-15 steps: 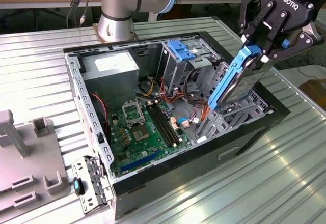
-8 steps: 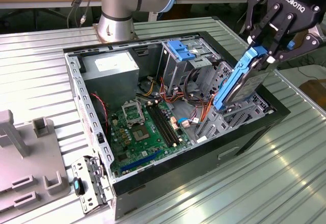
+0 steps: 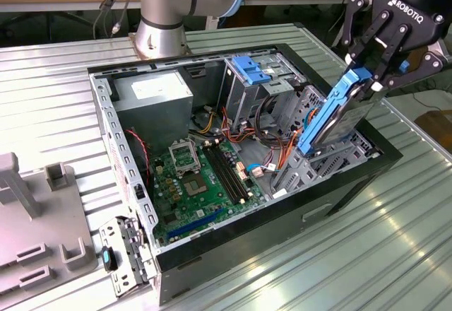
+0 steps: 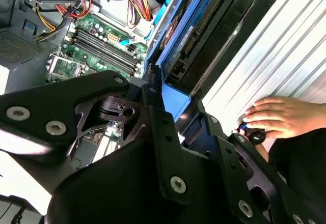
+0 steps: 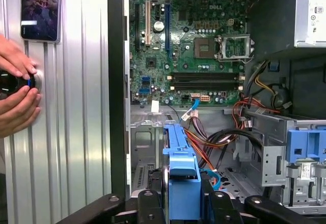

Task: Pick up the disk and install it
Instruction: 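Insert the disk into the insertion slot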

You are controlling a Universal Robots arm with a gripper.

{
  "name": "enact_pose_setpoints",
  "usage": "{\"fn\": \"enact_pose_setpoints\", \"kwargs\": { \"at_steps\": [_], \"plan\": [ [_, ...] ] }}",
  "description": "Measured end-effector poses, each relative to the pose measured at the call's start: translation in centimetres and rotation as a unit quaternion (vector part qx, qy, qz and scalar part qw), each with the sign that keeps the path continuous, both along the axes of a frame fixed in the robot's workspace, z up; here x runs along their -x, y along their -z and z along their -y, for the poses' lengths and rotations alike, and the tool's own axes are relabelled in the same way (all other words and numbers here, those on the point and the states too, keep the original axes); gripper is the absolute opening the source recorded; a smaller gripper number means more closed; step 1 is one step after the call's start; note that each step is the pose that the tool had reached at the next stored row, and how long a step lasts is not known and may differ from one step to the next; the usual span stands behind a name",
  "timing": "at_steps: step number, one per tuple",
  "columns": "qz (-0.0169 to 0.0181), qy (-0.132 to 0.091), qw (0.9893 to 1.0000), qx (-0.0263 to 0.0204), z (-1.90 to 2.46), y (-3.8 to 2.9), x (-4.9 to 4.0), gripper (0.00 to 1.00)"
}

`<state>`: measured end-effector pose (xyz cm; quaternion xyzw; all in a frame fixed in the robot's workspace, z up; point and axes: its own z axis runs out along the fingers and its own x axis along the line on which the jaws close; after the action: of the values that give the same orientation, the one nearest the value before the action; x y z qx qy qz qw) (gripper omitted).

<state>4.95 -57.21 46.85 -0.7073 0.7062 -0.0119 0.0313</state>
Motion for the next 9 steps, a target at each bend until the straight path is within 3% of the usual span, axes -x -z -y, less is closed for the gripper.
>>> {"fn": "enact_pose_setpoints", "kwargs": {
  "at_steps": [2,9],
  "plan": [
    [0.0000,0.002,1.0000,0.0000,0.00,0.17,-0.38,0.37],
    [0.0000,0.005,1.0000,0.0000,0.02,0.57,-0.41,0.37]
  ]
}}
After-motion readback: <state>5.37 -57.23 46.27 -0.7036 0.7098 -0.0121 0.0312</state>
